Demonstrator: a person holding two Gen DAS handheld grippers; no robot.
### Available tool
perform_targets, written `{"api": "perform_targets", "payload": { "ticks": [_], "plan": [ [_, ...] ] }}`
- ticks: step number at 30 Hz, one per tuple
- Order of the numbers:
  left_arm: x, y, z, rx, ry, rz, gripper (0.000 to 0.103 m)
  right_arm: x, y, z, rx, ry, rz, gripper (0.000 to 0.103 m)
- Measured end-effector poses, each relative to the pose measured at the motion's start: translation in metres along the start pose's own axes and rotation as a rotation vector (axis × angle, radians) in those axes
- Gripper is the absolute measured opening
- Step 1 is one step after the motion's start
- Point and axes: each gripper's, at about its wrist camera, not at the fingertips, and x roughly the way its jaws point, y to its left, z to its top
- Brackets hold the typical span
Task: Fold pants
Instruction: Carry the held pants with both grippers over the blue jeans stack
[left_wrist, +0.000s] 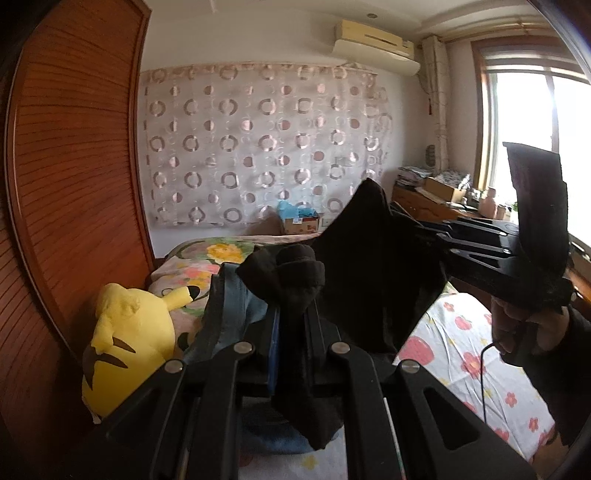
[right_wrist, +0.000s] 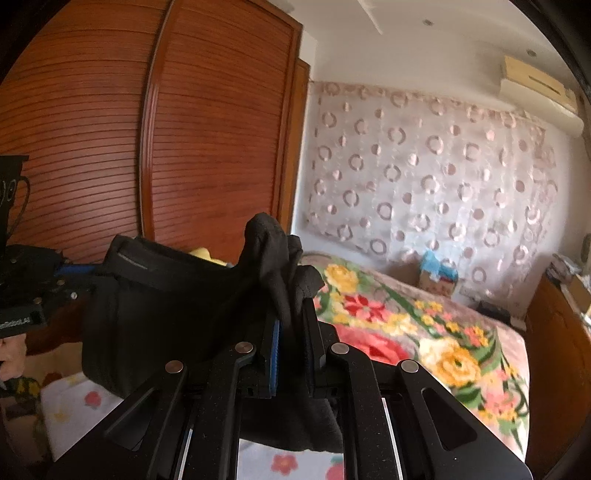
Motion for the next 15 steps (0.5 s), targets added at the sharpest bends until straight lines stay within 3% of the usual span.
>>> {"api": "perform_targets", "payload": {
  "ticks": [6, 15],
  "plan": [
    [-0.001, 0.001, -0.003, -0.04, -0.048, 0.038, 0.008, 0.031, -0.007, 0.008, -0.018, -0.011, 0.043, 0.008],
    [0.012, 0.021, -0.02, -0.11, -0.015, 0.066, 0.008, 0.077, 0.002, 0.018, -0.064, -0.003, 0.102, 0.008]
  ]
}}
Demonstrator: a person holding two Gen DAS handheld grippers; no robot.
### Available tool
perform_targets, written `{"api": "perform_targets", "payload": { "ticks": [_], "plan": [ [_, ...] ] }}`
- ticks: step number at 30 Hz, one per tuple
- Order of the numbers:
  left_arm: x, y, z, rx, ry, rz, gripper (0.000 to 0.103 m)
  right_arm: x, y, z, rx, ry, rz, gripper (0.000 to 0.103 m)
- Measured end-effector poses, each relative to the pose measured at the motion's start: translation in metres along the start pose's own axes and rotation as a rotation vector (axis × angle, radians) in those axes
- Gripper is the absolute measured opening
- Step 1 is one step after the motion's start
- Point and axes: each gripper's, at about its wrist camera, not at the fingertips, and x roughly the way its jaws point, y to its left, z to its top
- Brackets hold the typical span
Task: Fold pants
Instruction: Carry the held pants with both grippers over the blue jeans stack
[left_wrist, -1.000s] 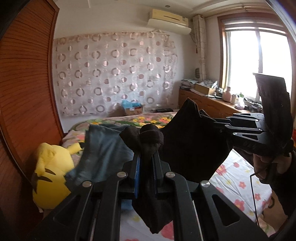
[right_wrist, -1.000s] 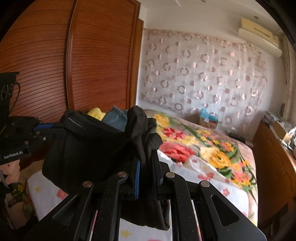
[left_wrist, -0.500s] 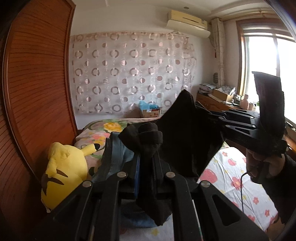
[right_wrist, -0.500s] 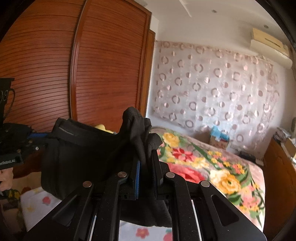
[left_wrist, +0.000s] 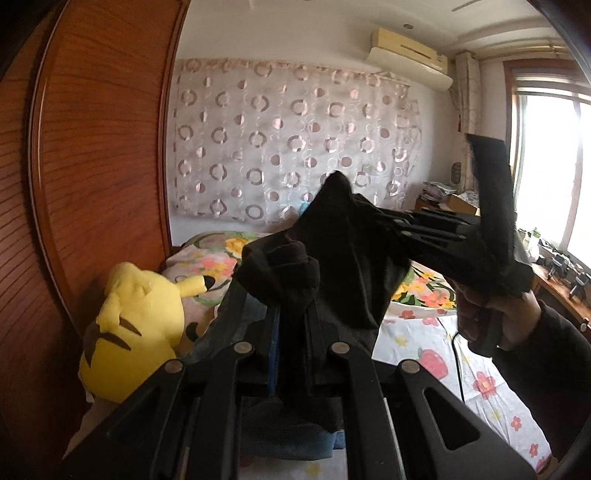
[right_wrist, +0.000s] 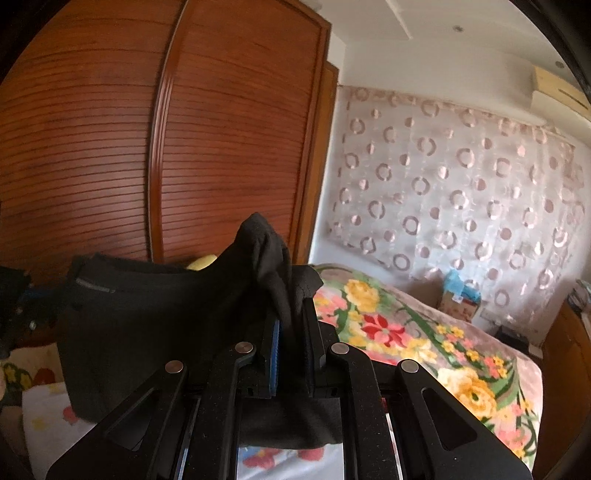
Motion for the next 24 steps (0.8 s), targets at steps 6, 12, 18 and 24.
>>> {"api": "perform_targets", "payload": {
  "ticks": [6, 12, 18, 24],
  "plan": [
    [0.001, 0.013, -0.008, -0.049, -0.004, 0.023, 0.008, 0.039, 0.017, 0.005, -0.023, 0.043, 0.048, 0.008],
    [0.011, 0.016, -0.018, -0.064, 0.034, 0.061, 0.009, 0.061, 0.026, 0.0, -0.001, 0.073, 0.081, 0.008],
    [0.012, 0.017, -0.022, -0.071, 0.042, 0.071, 0.009, 0.073, 0.028, -0.001, -0.001, 0.08, 0.079, 0.008],
    [0.009, 0.018, -0.023, -0.069, 0.013, 0.146, 0.015, 0.081, 0.024, 0.001, 0.035, 0.128, 0.06, 0.019]
  ]
}}
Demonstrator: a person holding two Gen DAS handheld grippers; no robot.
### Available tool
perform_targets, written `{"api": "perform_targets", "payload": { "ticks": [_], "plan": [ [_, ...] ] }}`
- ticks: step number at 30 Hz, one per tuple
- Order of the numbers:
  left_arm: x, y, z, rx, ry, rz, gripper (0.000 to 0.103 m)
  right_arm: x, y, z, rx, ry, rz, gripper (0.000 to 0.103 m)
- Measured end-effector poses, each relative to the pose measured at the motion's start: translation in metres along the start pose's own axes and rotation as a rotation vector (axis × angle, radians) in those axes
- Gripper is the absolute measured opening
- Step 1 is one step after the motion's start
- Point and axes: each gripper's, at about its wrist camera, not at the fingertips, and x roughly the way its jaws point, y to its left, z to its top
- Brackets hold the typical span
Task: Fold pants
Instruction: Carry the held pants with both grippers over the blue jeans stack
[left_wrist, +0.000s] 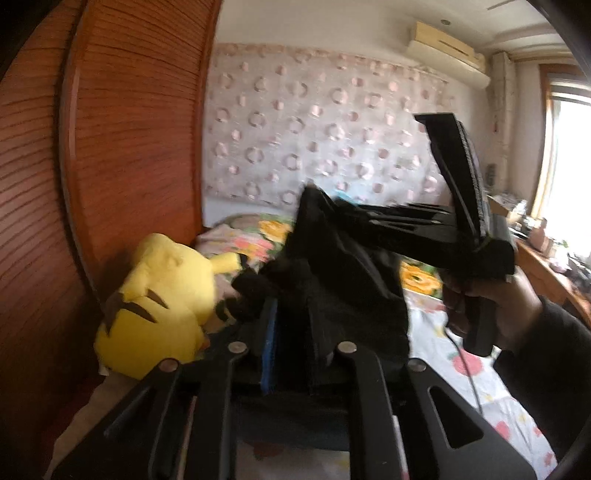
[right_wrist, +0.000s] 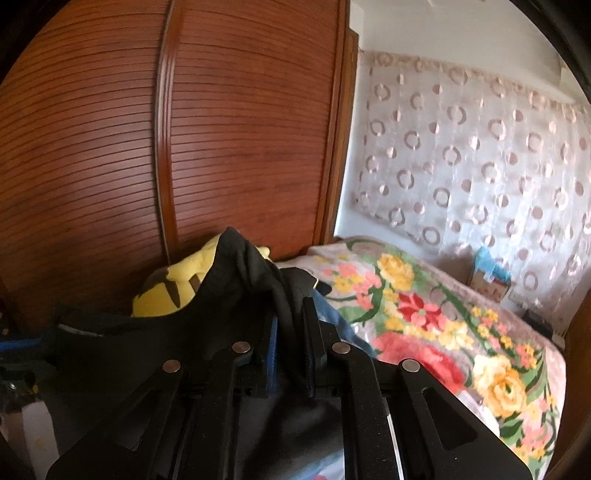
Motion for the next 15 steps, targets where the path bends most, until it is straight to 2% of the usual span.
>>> {"api": "perform_targets", "payload": {
  "ticks": [1, 2, 5, 11, 15],
  "plan": [
    [-0.002, 0.001, 0.0, -0.005, -0.012, 0.002, 0.018, -0.002, -0.001, 0.001, 0.007, -0.002, -0.011, 0.025],
    [-0.004, 0.001, 0.001, -0.01, -0.022, 0.003, 0.027, -0.006, -0.004, 0.0, 0.017, -0.005, -0.017, 0.028],
    [-0.008, 0.003, 0.005, -0.002, -0.047, 0.005, 0.039, -0.024, -0.012, 0.0, 0.048, -0.03, -0.011, 0.037],
    [0.009, 0.0, 0.009, 0.008, 0.003, -0.052, 0.045, -0.04, -0.024, -0.011, 0.075, -0.001, 0.112, 0.037],
    [0.025, -0.007, -0.003, 0.037, 0.07, -0.05, 0.045, -0.029, -0.026, -0.024, 0.081, 0.049, 0.137, 0.037]
  ]
}}
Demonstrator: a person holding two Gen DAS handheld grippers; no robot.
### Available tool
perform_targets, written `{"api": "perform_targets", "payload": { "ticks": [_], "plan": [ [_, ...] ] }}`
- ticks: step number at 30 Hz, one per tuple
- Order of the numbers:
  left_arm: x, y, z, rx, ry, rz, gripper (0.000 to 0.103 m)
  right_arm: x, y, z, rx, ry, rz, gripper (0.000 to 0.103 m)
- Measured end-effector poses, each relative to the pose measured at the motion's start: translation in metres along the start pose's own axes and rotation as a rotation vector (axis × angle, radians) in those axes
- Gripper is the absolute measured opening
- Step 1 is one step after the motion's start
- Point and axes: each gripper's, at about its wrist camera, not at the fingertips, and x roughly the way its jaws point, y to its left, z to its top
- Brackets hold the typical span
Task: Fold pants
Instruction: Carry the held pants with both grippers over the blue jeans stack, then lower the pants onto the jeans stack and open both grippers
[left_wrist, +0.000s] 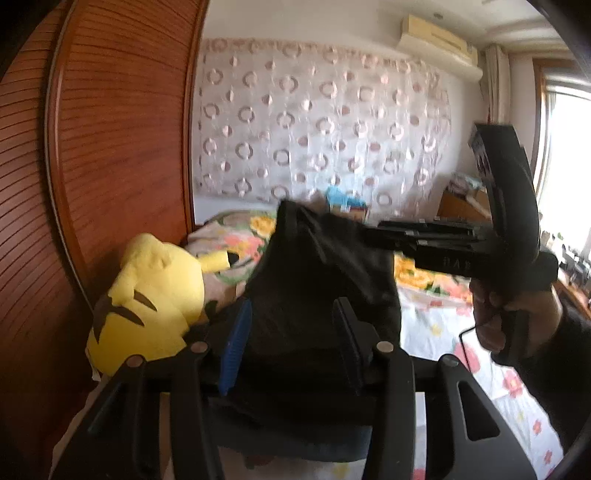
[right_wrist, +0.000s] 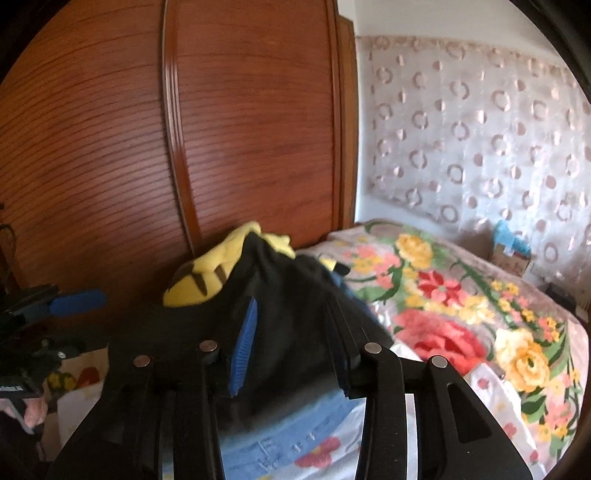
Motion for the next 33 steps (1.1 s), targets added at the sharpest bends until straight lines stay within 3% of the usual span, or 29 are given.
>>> {"api": "perform_targets", "payload": {
  "ticks": [6, 14, 22, 33],
  "plan": [
    [0.02, -0.003, -0.017, 0.025, 0.076, 0.02, 0.045, 0.028, -0.014, -0.013, 0.051, 0.076, -0.079, 0.037],
    [0.023, -0.009, -0.022, 0.035, 0.097, 0.022, 0.045, 0.028, -0.016, -0.022, 0.103, 0.068, -0.103, 0.034],
    [0.004, -0.007, -0.016, 0.037, 0.083, 0.024, 0.045, -0.01, -0.002, -0.018, 0.147, 0.032, -0.127, 0.034],
    [-0.055, -0.022, -0.012, 0.075, 0.018, -0.001, 0.045, -0.077, 0.032, -0.027, 0.148, -0.024, -0.175, 0.036]
  ]
}}
